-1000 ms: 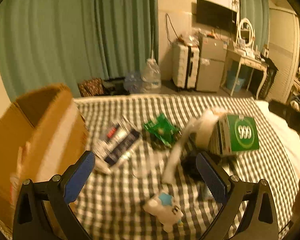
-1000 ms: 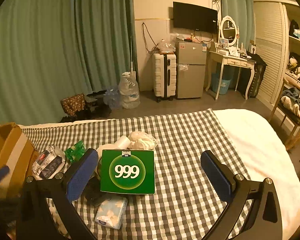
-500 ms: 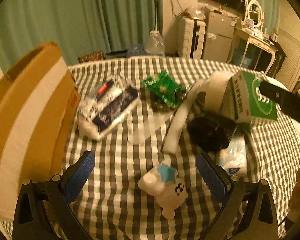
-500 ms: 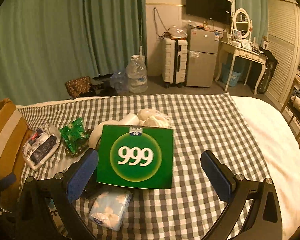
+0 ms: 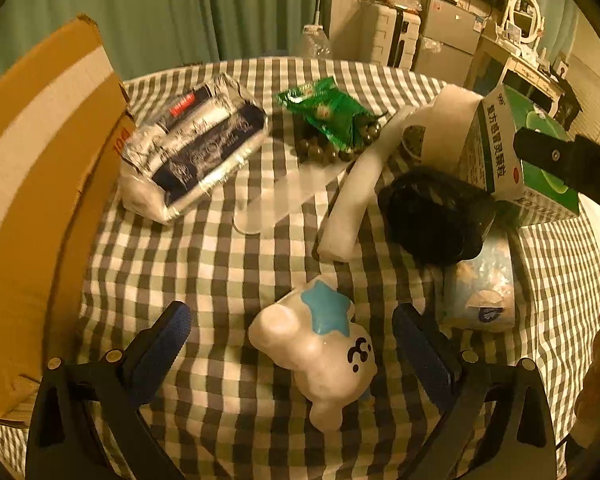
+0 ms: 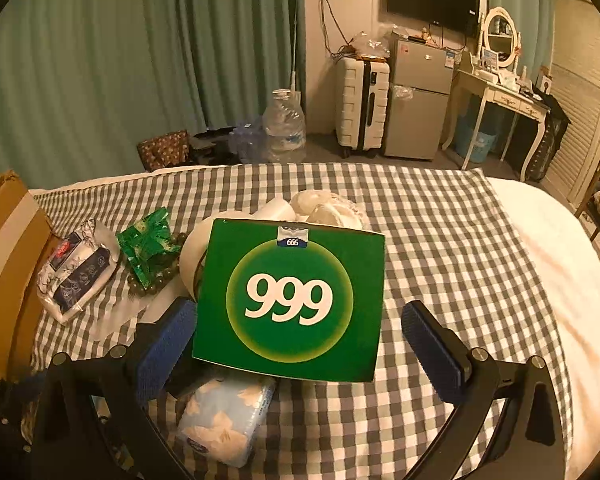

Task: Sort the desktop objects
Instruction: 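Grasp the white star figurine with left tool while right grasps green printed box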

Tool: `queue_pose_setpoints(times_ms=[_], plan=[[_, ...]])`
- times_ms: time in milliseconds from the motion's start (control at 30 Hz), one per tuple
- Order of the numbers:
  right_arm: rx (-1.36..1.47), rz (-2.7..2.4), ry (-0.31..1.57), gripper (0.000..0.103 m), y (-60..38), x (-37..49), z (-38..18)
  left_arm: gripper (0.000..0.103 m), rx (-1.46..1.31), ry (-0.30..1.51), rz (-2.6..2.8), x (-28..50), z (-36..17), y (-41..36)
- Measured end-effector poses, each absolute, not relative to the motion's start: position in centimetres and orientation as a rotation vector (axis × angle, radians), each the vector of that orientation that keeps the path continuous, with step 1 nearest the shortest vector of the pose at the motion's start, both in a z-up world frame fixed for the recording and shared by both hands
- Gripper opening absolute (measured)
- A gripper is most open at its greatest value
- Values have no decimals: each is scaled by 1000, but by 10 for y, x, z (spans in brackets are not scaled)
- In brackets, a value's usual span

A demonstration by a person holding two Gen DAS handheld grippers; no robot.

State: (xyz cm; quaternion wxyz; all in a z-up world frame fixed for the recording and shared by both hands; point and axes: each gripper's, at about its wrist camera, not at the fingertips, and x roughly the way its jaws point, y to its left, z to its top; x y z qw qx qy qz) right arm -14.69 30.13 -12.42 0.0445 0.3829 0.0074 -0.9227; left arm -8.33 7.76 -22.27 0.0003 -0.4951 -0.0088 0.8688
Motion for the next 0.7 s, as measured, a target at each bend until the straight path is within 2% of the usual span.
queue_pose_setpoints(times_ms=[267,600,700], plan=[[1172,-2798,37,103,288,-154,-133,90,-1629,-25,2687,-86,-239,81],[1201,-2850,200,103,269,-162,-142,88,-1617,-3,2696,-85,-240,80],[1215,-2862,209,103,267,-164,-145,80,-1604,5,2690,-84,-241,87]])
